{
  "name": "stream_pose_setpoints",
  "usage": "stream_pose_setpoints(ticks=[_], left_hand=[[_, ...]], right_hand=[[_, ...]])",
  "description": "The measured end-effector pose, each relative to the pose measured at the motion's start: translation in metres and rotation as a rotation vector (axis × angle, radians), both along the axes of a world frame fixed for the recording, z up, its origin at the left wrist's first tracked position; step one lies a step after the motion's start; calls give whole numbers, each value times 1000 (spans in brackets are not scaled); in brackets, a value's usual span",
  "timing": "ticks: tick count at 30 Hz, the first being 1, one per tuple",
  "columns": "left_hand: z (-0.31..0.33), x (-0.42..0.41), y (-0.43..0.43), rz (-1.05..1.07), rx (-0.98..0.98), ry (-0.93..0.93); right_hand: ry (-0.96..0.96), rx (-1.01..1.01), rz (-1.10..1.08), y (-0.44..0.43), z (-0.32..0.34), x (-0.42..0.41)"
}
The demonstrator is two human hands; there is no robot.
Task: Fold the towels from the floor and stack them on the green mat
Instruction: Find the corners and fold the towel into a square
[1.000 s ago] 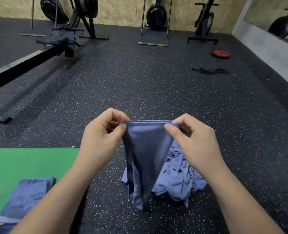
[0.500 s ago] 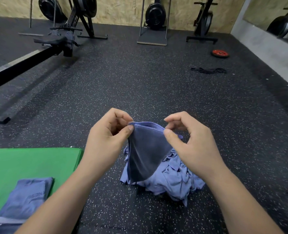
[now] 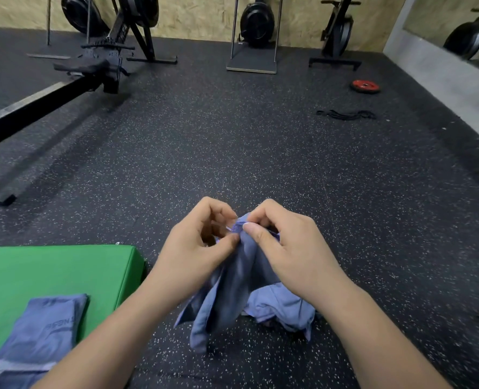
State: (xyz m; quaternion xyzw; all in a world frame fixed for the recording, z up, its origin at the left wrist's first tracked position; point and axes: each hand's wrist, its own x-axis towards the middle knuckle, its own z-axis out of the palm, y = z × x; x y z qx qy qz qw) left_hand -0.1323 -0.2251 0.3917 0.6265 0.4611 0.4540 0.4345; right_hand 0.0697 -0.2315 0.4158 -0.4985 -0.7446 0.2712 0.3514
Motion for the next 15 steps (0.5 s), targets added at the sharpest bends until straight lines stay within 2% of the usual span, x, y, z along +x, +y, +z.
stream_pose_setpoints(ticks=[6,11,15], left_hand=[[-19,5,-6,-75,-127,14],[-26,13,-18,-2,-38,94],[-30,19,-24,42,27,49]], right_hand=[[-38,3,-9,-1,-2,5],[-35,13,-40,0,0,9],[-23,27,-53,0,2,9]])
